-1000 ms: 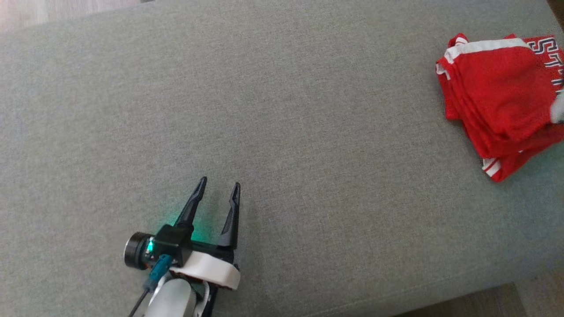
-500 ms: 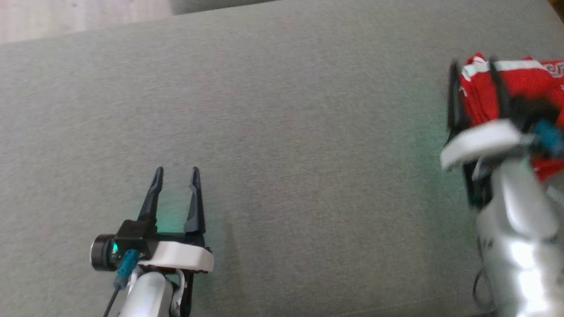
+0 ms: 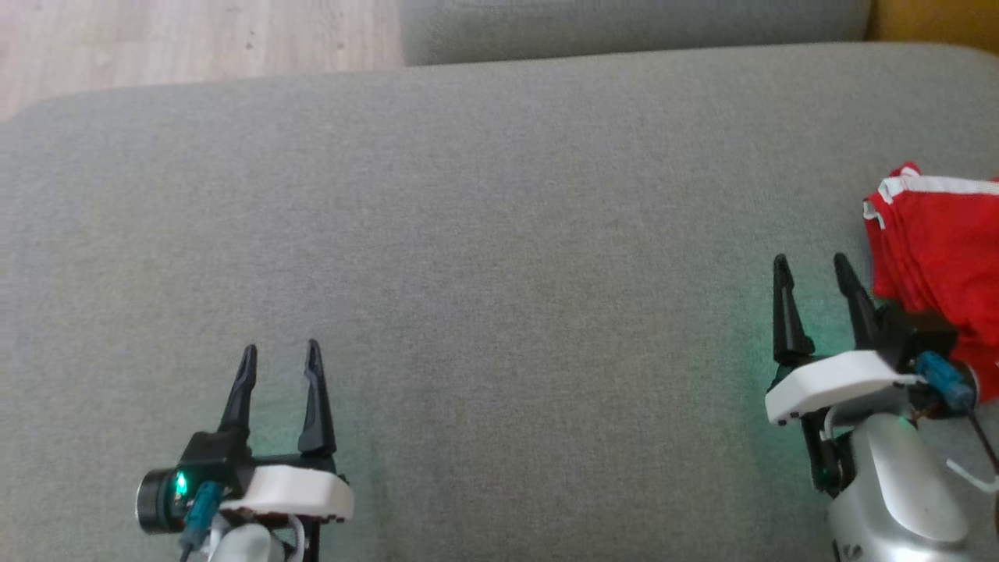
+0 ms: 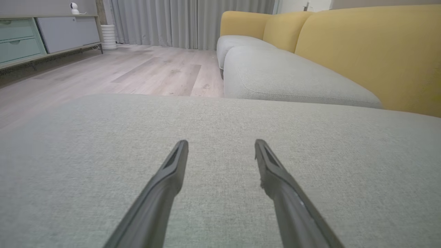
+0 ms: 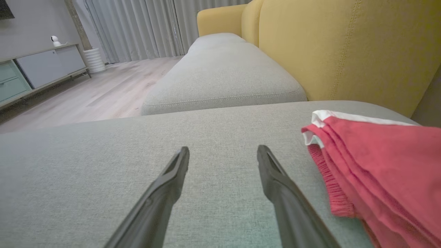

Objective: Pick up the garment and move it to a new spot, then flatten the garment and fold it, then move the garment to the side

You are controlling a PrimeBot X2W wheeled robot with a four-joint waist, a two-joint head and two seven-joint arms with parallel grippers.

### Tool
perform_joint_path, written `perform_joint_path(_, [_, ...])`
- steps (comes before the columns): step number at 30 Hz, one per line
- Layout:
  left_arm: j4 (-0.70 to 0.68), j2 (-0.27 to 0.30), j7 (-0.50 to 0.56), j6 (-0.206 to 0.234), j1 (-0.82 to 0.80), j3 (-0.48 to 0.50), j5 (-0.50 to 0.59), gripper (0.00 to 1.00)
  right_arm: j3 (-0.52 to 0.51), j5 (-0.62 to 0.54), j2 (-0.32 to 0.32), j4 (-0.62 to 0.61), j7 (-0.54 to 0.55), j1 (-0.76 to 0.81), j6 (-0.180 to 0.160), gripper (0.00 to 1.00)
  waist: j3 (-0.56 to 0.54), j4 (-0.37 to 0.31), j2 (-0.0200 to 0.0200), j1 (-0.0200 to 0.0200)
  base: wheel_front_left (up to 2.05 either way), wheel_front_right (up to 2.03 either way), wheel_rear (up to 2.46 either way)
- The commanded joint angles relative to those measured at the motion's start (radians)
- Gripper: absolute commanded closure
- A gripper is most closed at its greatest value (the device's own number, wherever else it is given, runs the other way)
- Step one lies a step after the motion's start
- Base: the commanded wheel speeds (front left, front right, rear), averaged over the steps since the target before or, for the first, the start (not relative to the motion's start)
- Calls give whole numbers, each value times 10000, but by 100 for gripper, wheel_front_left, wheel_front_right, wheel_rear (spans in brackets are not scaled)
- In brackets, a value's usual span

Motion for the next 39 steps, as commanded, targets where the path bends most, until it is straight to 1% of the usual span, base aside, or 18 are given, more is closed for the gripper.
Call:
perform_joint_path(1, [-245, 45, -51, 15, -130, 418, 70, 0, 302, 170, 48, -339, -108, -91, 31, 0, -182, 104, 0, 2, 0, 0, 0])
perform_joint_path(7, [-191, 45, -51, -32, 105, 616, 121, 0, 602, 485, 49, -500, -108, 147, 31, 0, -482, 210, 0, 2, 0, 0, 0])
perform_joint_path(16, [-3, 45, -51, -141, 385, 831, 106, 0, 845, 681, 50, -373, -108, 546, 31, 0, -1133, 300, 0, 2, 0, 0, 0])
perform_joint_path(25, [-109, 45, -51, -303, 518, 1009, -137, 0, 1048, 766, 50, -310, -108, 592, 31, 0, -1248, 301, 0, 2, 0, 0, 0])
perform_joint_path(28, [-75, 45, -51, -430, 543, 995, -240, 0, 1075, 791, 50, -357, -108, 573, 31, 0, -1236, 284, 0, 2, 0, 0, 0])
perform_joint_path(29, [273, -4, 2, -452, 787, 678, -209, 100, 820, 717, 31, -19, 3, 857, 0, 100, -1239, 286, 0, 2, 0, 0, 0])
perform_joint_path(32, [720, -27, 12, -454, 946, 673, -222, 100, 817, 730, 48, 387, 26, 1099, 0, 100, -1241, 285, 0, 2, 0, 0, 0])
perform_joint_path(39, [683, -23, 228, -513, 854, 804, -877, 100, 695, 1413, 48, 270, 253, 1087, 2, 100, -1245, 277, 0, 2, 0, 0, 0])
